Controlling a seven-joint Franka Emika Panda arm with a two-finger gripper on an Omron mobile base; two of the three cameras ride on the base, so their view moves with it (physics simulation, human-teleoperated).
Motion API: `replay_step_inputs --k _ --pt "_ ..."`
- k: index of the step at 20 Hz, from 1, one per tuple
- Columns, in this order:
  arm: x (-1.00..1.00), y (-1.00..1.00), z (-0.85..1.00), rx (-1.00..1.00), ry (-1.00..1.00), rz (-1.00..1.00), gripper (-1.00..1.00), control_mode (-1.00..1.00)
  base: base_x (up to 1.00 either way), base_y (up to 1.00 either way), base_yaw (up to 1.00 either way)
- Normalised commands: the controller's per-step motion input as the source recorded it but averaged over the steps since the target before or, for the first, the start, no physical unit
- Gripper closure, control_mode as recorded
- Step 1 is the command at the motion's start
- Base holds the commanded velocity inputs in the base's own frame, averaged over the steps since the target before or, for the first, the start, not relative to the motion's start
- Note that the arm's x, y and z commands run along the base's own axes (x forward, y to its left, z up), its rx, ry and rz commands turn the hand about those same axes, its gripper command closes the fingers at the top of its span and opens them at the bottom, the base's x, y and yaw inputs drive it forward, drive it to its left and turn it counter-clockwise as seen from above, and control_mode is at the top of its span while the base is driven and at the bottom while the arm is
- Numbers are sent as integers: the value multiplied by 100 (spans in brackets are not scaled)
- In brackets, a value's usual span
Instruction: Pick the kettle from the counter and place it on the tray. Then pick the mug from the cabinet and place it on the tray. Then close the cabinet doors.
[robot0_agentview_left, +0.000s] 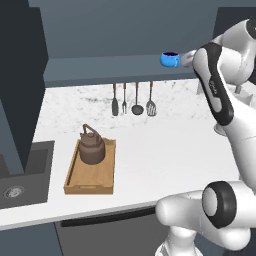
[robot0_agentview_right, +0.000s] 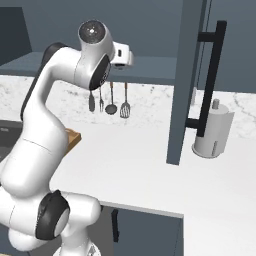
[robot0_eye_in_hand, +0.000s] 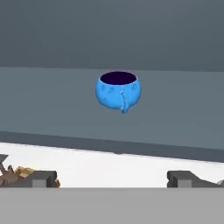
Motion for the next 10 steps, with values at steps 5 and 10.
replay_step_inputs --k 5,10 --pt "40 -2 -11 1 1 1 -100 -100 0 0 0" --pt "39 0 -14 0 0 0 -100 -100 0 0 0"
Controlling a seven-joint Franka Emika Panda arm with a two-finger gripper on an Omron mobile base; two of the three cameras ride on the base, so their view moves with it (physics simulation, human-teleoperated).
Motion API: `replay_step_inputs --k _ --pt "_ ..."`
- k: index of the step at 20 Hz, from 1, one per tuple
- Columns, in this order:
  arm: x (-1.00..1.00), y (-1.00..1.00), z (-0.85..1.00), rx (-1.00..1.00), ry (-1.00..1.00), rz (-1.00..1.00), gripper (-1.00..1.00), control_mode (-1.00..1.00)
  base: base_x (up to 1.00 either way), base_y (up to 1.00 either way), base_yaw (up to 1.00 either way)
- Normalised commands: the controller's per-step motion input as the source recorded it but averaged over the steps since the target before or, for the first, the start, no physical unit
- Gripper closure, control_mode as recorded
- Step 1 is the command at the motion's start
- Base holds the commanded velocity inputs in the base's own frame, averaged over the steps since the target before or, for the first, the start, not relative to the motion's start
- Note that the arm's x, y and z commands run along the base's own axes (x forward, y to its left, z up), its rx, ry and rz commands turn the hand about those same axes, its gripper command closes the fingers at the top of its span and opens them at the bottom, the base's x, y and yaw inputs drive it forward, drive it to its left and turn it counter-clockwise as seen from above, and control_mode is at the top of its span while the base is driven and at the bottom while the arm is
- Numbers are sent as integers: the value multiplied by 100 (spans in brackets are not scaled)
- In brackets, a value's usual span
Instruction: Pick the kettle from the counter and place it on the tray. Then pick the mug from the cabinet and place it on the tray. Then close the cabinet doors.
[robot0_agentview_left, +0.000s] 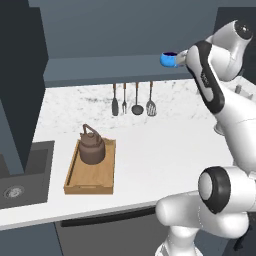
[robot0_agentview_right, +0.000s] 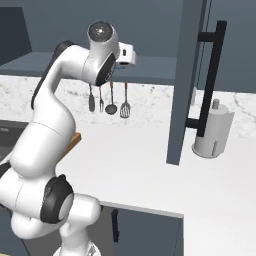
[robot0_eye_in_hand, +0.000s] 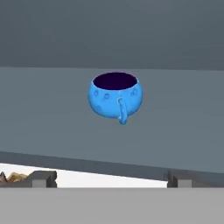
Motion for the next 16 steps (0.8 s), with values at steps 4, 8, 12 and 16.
replay_step_inputs --k 4,8,12,16 --pt "45 0 -18 0 0 0 -100 -100 0 0 0" --pt "42 -6 -5 2 0 1 -100 -100 0 0 0" --pt "31 -5 -2 3 0 2 -100 -100 0 0 0" --pt "30 0 -2 2 1 2 -100 -100 0 0 0"
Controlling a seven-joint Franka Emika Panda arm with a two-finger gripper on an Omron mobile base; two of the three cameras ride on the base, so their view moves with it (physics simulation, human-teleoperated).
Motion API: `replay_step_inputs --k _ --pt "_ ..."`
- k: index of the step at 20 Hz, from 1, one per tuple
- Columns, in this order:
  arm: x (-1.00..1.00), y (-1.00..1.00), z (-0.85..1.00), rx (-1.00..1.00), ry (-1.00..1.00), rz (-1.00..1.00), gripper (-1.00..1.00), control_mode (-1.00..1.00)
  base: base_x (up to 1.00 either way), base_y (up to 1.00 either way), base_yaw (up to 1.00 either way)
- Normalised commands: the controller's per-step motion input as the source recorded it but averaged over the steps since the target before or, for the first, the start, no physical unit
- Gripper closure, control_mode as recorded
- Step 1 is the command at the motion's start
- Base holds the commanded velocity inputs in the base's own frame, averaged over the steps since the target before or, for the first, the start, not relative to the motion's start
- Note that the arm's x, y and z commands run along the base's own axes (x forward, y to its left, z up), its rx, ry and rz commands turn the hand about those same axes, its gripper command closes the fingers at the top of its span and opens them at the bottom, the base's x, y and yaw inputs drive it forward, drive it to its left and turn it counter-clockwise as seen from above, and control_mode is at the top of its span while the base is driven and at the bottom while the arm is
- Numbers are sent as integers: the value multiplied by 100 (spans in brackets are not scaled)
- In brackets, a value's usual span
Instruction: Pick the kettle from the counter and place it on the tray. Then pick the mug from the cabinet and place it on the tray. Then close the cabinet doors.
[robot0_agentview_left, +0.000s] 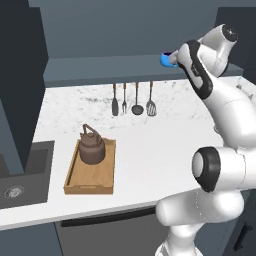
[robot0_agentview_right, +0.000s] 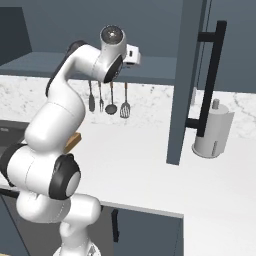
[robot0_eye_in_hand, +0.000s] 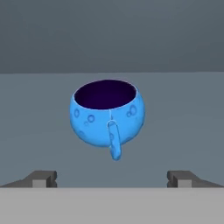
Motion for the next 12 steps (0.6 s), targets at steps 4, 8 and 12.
replay_step_inputs --k 4,8,12 --pt "28 0 -5 1 0 3 -100 -100 0 0 0" --pt "23 0 -3 0 0 4 -100 -100 0 0 0" --pt "23 0 -5 0 1 3 -100 -100 0 0 0"
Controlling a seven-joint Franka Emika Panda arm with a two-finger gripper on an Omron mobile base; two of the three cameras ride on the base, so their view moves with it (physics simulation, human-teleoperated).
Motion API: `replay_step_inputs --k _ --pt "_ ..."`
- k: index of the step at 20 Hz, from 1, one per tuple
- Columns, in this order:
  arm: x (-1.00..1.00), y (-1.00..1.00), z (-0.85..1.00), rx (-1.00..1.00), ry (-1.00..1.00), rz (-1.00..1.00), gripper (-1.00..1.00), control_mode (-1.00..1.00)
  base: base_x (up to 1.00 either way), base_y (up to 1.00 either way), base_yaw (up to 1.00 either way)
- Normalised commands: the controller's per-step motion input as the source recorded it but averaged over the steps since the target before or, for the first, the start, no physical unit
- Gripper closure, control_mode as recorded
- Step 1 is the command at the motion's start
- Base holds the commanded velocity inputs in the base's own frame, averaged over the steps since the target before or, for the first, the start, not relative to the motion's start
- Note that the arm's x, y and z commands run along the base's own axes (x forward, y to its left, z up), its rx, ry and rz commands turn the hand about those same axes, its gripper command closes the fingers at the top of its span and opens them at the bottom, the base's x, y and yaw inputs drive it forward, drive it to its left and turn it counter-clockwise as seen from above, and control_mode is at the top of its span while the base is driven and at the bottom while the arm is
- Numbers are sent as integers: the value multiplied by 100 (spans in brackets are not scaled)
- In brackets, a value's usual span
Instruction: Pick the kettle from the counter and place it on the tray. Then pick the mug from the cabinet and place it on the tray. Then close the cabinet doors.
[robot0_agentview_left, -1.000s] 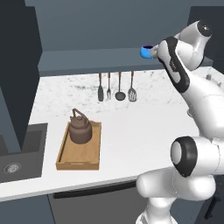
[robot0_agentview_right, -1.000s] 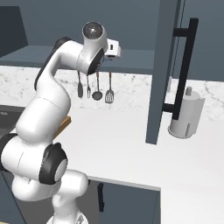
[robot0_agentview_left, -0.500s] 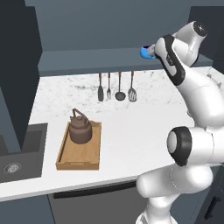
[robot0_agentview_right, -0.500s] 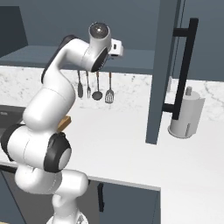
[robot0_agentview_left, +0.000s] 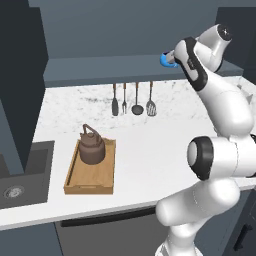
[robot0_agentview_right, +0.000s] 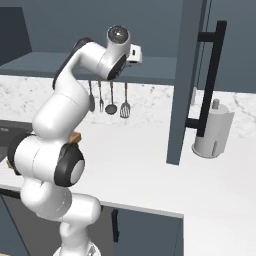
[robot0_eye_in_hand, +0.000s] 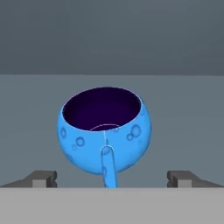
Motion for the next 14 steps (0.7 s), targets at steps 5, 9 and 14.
replay_step_inputs --k 5,9,14 --pt "10 0 -7 0 0 4 -100 -100 0 0 0" --pt "5 0 -2 0 0 4 -100 -100 0 0 0" --pt "-1 -2 0 0 0 2 -100 -100 0 0 0"
